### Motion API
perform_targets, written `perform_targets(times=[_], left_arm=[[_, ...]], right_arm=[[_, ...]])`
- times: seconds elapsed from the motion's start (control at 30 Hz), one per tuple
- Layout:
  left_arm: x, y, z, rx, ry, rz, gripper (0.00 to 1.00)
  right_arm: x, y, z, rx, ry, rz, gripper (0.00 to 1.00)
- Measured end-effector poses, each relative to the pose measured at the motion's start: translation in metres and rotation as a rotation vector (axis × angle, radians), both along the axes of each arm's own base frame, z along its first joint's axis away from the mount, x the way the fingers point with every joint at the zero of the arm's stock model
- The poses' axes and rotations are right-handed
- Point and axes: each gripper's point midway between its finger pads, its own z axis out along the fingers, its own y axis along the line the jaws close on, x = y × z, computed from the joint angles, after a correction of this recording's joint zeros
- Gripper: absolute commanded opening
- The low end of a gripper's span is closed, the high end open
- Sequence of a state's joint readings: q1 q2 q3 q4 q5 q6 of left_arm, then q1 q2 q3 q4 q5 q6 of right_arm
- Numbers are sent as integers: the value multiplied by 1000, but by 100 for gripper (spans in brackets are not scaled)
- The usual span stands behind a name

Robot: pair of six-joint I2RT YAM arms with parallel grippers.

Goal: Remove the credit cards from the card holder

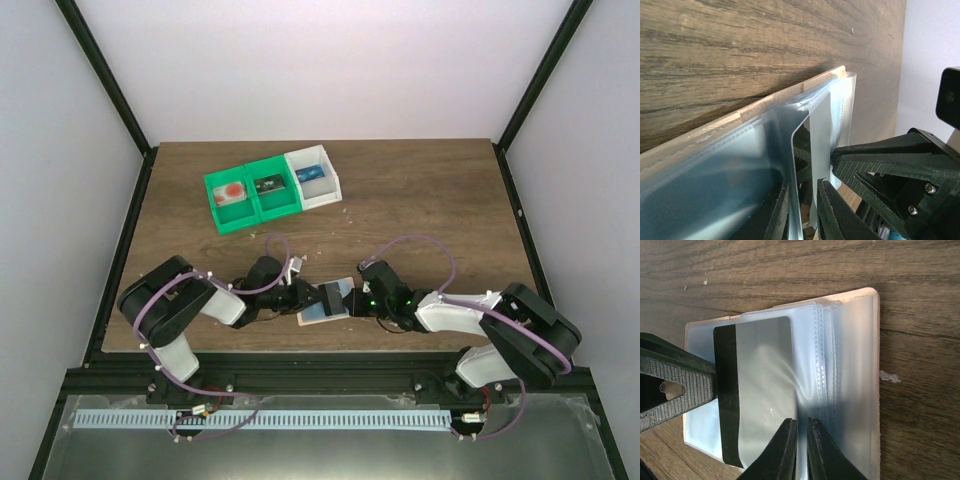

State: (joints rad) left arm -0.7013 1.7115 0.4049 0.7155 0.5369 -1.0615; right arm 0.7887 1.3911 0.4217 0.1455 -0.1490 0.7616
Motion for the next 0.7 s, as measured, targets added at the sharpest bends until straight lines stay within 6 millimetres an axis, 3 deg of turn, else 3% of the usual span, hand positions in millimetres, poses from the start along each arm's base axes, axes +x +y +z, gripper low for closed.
perform_targets(times=[0.3,0.5,0.7], left_arm=[[-2,-3,0,-18,10,-14,0],[-3,-7,10,-66,-8,-29,0],[-6,-4,8,-69,-4,-20,0]], right_arm=[[0,0,0,0,0,0,9],[0,0,0,2,0,-2,9],[0,0,-1,7,-4,-3,9]])
